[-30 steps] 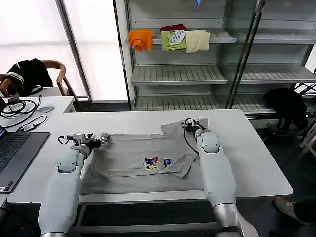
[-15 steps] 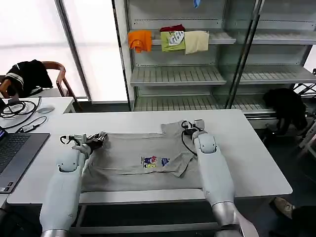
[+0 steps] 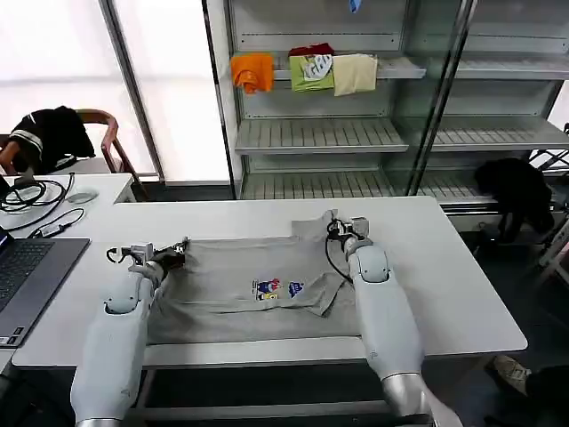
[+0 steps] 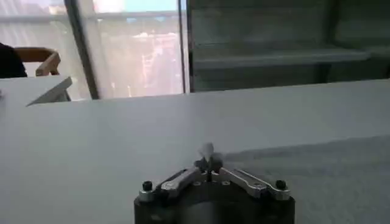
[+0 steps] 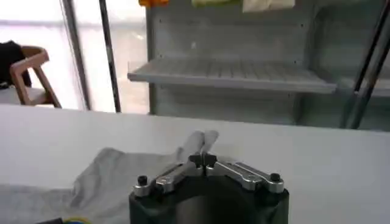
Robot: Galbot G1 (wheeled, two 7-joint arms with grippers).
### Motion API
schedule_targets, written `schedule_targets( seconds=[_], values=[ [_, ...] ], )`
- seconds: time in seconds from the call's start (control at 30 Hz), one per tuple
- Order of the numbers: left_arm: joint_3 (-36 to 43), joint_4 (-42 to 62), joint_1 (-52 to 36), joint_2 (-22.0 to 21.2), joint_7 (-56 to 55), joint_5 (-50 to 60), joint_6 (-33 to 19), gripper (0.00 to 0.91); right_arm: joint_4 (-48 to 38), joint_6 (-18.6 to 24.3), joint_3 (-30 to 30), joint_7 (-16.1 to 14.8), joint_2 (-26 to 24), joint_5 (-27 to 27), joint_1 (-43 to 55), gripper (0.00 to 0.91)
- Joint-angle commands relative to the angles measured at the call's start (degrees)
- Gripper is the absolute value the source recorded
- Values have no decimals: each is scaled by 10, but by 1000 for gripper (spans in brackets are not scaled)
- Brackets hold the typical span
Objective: Fold and organize the clothes.
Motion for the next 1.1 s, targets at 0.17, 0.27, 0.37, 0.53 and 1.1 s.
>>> schedule_targets(
  seconds=[0.17,0.27,0.37,0.53,1.1],
  values=[
    [-9,-85,37,13,-29,-107,-33,0,168,-13,-30,15,16,64,-96,0],
    [-16,-120,63,20,-30,-127,-31,0,214,-35,-30,17,6,92,-128,0],
    [-24,-155,93,27,-28,-148,-22,0,294,-62,-30,18,-13,119,-165,0],
    [-45,-203,142,40,-16,-184,-9,0,401,-96,-27,20,-34,142,-251,0],
    [-83,-276,277,55,42,-218,-16,0,512,-112,12,15,-53,138,-399,0]
  ],
)
